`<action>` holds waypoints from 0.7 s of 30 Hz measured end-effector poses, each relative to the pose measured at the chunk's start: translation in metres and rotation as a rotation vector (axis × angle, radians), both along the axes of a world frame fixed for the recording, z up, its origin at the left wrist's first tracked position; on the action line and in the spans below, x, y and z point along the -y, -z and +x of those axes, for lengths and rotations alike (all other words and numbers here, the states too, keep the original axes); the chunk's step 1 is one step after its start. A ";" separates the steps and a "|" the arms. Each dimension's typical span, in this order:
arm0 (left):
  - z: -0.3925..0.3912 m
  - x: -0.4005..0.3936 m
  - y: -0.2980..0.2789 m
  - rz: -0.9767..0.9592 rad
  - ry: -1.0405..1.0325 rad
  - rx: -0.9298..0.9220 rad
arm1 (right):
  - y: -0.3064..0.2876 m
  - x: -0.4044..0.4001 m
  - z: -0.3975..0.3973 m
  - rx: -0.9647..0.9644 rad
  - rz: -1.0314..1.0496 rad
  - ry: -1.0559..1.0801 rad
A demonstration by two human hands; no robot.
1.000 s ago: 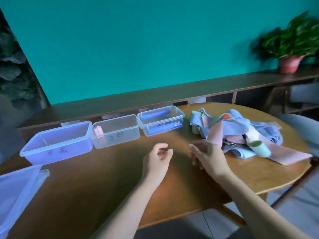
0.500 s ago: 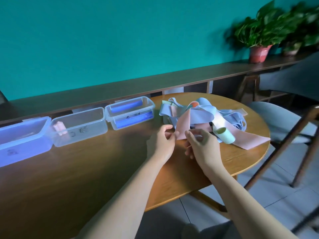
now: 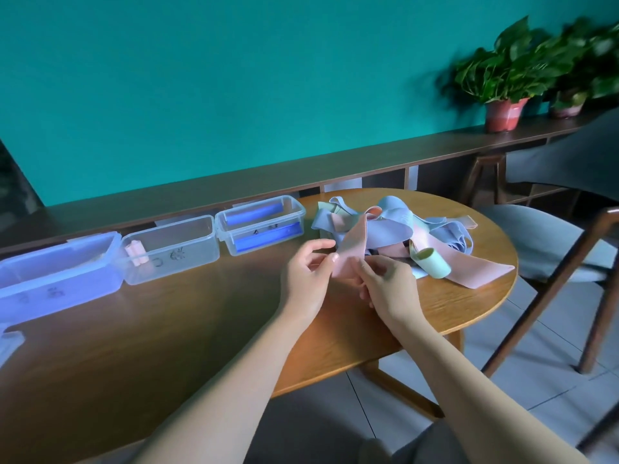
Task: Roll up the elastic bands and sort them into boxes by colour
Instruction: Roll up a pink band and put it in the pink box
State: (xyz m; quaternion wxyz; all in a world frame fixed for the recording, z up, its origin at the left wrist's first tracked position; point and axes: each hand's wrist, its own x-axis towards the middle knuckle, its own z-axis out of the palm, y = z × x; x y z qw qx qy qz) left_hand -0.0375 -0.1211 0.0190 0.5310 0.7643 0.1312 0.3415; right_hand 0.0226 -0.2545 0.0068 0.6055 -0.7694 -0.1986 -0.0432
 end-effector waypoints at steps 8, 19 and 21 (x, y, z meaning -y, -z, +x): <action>-0.013 -0.004 -0.065 -0.026 0.042 0.000 | -0.059 -0.006 -0.001 -0.064 0.078 -0.114; -0.042 -0.024 -0.169 0.043 0.009 0.119 | -0.168 -0.018 -0.014 0.000 0.131 -0.296; -0.056 -0.024 -0.183 0.068 -0.042 0.143 | -0.182 -0.020 -0.024 -0.028 0.179 -0.333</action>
